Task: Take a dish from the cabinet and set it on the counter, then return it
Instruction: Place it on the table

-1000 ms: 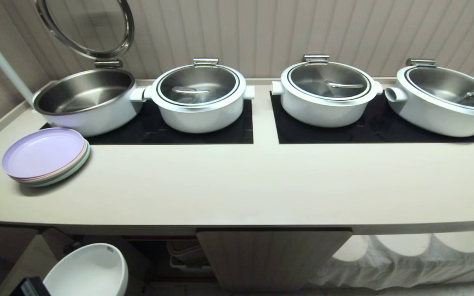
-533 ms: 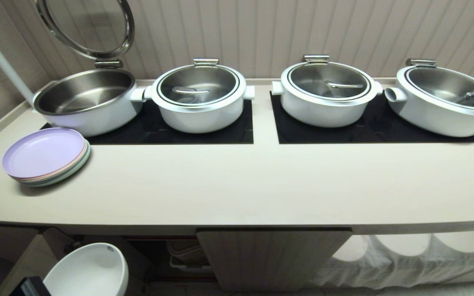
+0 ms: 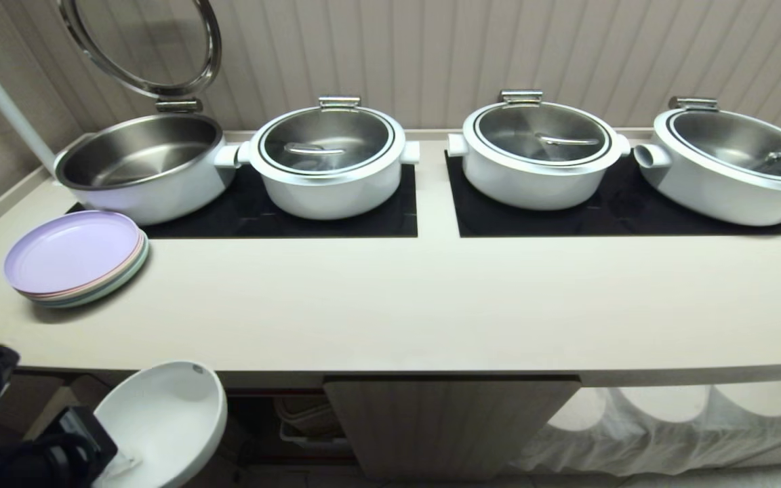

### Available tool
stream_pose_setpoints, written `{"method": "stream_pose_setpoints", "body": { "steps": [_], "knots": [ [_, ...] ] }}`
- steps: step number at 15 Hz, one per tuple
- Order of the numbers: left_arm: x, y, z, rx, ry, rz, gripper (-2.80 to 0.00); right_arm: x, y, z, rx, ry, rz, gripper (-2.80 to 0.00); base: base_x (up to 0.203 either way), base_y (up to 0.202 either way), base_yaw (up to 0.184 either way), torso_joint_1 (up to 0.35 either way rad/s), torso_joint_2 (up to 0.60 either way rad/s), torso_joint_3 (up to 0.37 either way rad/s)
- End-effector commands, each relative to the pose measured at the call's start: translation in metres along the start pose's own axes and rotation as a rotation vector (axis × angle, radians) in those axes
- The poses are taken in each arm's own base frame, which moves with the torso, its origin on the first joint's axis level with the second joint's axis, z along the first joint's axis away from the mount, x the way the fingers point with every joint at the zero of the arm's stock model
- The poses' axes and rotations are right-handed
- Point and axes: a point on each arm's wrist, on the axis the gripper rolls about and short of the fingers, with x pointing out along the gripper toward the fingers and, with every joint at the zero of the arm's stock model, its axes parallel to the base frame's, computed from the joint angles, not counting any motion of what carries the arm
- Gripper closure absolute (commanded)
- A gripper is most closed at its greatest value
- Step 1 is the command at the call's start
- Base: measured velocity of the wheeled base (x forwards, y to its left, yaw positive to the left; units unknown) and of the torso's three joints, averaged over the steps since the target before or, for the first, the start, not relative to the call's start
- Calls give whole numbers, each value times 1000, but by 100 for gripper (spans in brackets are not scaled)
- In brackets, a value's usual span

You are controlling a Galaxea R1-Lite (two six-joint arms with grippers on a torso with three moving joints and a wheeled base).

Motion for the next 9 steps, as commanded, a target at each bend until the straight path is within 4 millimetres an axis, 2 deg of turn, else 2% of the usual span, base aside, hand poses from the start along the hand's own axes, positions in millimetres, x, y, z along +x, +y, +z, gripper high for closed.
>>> {"method": "stream_pose_setpoints", "body": {
  "steps": [1, 6, 9],
  "knots": [
    [12, -20, 5, 3, -9, 48, 0, 0, 0, 0, 1, -1, 0, 0, 0, 0, 0, 0, 0, 0],
    [34, -66, 18, 6, -45, 62, 0, 0, 0, 0, 1, -1, 0, 0, 0, 0, 0, 0, 0, 0],
    [53, -90, 23, 9, -60, 57, 0, 0, 0, 0, 1, -1, 0, 0, 0, 0, 0, 0, 0, 0]
  ]
}}
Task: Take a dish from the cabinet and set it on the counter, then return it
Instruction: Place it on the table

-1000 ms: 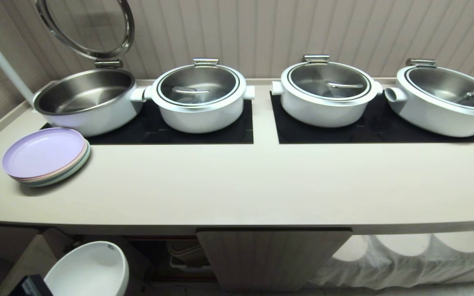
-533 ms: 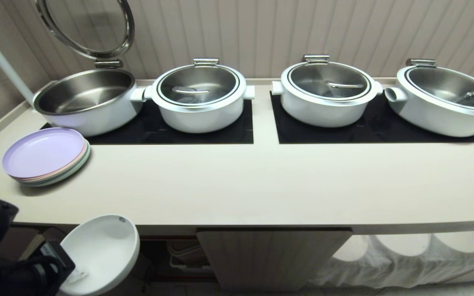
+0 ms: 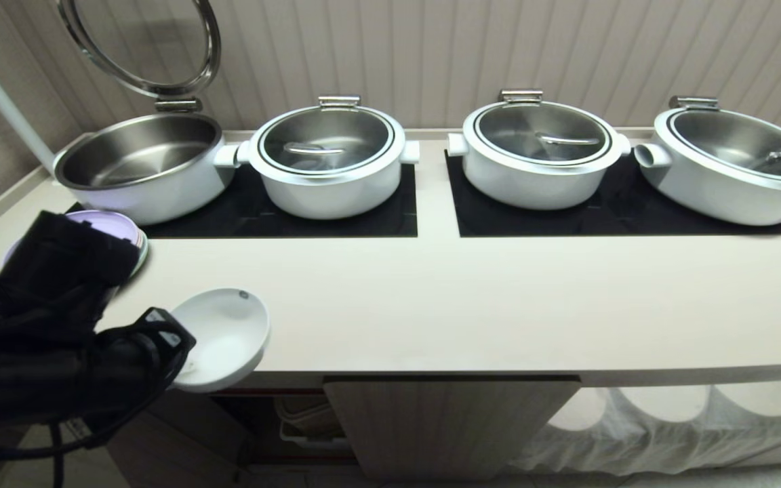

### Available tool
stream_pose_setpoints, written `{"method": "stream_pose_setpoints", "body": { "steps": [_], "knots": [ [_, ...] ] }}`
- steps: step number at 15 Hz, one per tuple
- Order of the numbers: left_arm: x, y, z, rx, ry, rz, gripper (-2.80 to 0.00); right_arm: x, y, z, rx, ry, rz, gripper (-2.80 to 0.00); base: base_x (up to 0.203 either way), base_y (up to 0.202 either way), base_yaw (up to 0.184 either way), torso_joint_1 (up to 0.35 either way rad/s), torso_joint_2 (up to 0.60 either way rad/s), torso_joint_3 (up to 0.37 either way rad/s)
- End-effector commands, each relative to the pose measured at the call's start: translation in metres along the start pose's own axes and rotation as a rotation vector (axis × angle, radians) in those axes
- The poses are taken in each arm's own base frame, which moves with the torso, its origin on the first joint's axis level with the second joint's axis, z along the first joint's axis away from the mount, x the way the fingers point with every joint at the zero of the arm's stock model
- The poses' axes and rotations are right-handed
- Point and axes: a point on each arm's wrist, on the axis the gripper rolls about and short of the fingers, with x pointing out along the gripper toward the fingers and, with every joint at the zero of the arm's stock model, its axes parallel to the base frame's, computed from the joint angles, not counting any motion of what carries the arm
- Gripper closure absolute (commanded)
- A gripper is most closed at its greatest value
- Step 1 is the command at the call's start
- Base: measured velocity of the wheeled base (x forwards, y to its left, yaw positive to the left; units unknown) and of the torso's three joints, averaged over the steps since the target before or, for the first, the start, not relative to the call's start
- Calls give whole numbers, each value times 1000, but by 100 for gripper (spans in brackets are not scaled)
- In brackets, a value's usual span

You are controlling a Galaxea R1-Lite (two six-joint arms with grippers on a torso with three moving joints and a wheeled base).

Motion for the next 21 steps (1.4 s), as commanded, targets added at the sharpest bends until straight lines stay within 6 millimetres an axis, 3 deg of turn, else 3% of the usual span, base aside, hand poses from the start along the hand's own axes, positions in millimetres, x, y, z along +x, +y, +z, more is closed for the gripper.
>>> {"method": "stream_pose_setpoints", "body": {
  "steps": [1, 5, 10, 21],
  "knots": [
    [29, -18, -1, 18, 11, 49, 0, 0, 0, 0, 1, -1, 0, 0, 0, 0, 0, 0, 0, 0],
    [60, -41, -2, 28, 8, 41, 0, 0, 0, 0, 1, -1, 0, 0, 0, 0, 0, 0, 0, 0],
    [89, -51, -8, 20, 2, 18, 0, 0, 0, 0, 1, -1, 0, 0, 0, 0, 0, 0, 0, 0],
    [119, -76, -8, 8, 3, 4, 0, 0, 0, 0, 1, -1, 0, 0, 0, 0, 0, 0, 0, 0]
  ]
}}
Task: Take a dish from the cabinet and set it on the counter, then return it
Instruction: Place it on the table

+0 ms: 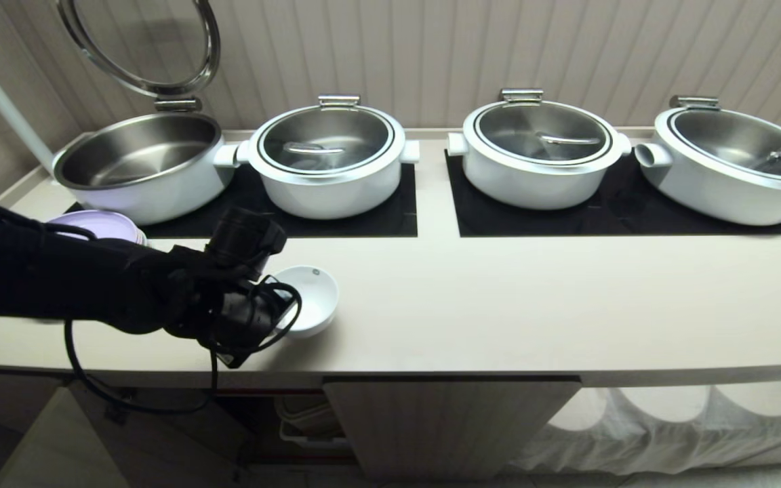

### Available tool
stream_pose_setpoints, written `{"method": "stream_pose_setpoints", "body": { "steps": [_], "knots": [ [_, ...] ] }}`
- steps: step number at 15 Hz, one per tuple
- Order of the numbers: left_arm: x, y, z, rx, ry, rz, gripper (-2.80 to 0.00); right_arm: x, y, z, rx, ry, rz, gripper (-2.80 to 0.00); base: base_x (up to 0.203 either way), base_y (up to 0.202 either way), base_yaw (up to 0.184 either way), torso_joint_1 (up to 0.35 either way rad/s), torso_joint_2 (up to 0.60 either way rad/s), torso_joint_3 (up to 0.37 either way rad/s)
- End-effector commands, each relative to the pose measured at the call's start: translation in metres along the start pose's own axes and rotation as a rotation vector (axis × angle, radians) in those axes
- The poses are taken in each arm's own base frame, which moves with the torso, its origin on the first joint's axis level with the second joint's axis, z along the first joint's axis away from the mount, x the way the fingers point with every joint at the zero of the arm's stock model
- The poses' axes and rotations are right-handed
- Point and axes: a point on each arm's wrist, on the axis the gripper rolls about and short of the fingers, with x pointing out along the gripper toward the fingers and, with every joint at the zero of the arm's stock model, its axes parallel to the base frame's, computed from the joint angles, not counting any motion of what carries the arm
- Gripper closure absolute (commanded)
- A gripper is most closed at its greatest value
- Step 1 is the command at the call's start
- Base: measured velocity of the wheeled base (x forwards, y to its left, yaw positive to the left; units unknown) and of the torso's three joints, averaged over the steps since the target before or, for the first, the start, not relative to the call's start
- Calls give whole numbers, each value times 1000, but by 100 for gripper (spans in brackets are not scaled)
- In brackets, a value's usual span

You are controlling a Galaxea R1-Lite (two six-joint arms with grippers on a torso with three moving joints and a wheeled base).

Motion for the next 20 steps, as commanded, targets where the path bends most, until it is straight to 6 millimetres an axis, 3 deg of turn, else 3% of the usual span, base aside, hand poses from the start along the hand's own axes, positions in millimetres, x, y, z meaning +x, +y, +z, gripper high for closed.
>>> {"method": "stream_pose_setpoints", "body": {
  "steps": [1, 10, 20],
  "knots": [
    [8, -6, -1, -8, 1, 3, 0, 0, 0, 0, 1, -1, 0, 0, 0, 0, 0, 0, 0, 0],
    [27, -19, -1, -42, 4, 6, 0, 0, 0, 0, 1, -1, 0, 0, 0, 0, 0, 0, 0, 0],
    [28, -24, -3, -57, 10, -5, 0, 0, 0, 0, 1, -1, 0, 0, 0, 0, 0, 0, 0, 0]
  ]
}}
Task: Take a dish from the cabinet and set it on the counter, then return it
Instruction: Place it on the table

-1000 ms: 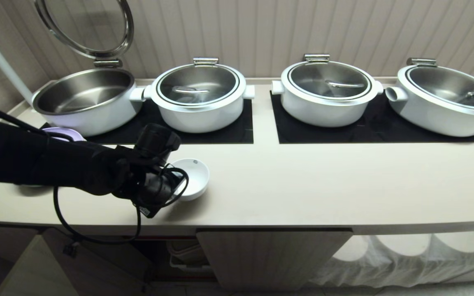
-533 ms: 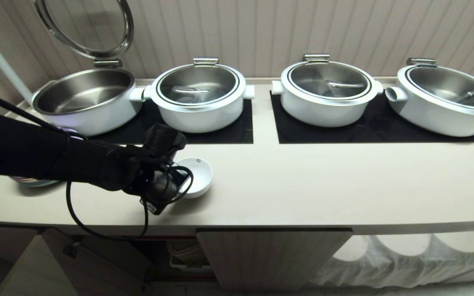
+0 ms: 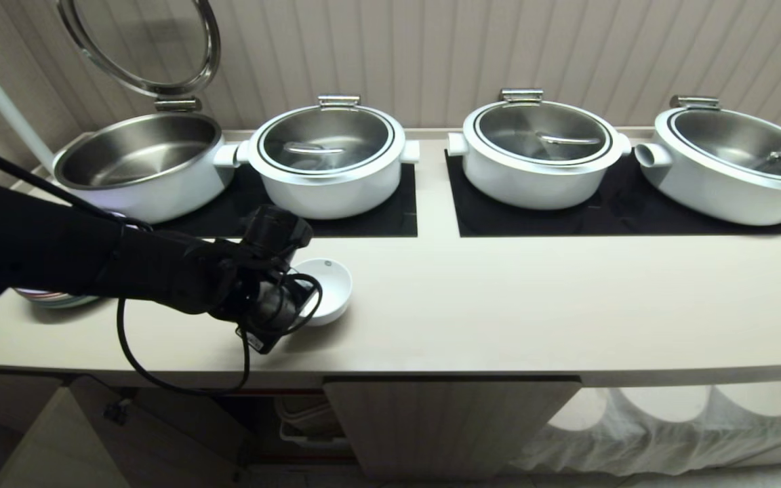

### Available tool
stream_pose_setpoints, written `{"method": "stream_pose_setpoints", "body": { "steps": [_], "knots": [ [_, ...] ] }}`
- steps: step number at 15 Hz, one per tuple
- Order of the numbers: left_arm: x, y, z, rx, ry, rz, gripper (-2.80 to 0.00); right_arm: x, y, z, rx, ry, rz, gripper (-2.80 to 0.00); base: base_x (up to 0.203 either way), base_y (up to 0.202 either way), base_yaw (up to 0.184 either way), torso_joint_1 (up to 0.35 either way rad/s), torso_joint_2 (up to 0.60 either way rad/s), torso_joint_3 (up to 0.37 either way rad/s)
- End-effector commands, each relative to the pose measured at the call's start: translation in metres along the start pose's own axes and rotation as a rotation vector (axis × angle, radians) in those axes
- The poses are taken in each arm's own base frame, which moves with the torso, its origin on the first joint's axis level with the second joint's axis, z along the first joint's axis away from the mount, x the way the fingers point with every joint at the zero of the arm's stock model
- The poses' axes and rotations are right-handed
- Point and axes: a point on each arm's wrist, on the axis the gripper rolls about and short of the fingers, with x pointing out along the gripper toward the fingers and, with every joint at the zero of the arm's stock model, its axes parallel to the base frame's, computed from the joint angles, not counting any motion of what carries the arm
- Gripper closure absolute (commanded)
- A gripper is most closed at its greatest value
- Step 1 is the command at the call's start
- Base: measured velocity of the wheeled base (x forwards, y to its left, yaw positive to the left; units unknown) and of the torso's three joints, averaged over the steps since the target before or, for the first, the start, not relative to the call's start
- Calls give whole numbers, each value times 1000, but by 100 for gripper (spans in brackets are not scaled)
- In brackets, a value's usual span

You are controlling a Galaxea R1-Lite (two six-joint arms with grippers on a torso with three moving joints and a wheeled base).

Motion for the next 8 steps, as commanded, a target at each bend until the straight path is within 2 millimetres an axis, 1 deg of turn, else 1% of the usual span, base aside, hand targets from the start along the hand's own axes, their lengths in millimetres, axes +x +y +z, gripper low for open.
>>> {"method": "stream_pose_setpoints", "body": {
  "steps": [1, 3, 4, 8],
  "knots": [
    [0, -1, 0, -8, -2, -3, 0, 0, 0, 0, 1, -1, 0, 0, 0, 0, 0, 0, 0, 0],
    [-1, -1, 1, -8, -1, -4, 0, 0, 0, 0, 1, -1, 0, 0, 0, 0, 0, 0, 0, 0],
    [-1, -1, 1, -8, -1, -4, -280, 0, 0, 0, 1, -1, 0, 0, 0, 0, 0, 0, 0, 0],
    [0, -2, 1, -8, -7, -5, -280, 0, 0, 0, 1, -1, 0, 0, 0, 0, 0, 0, 0, 0]
  ]
}}
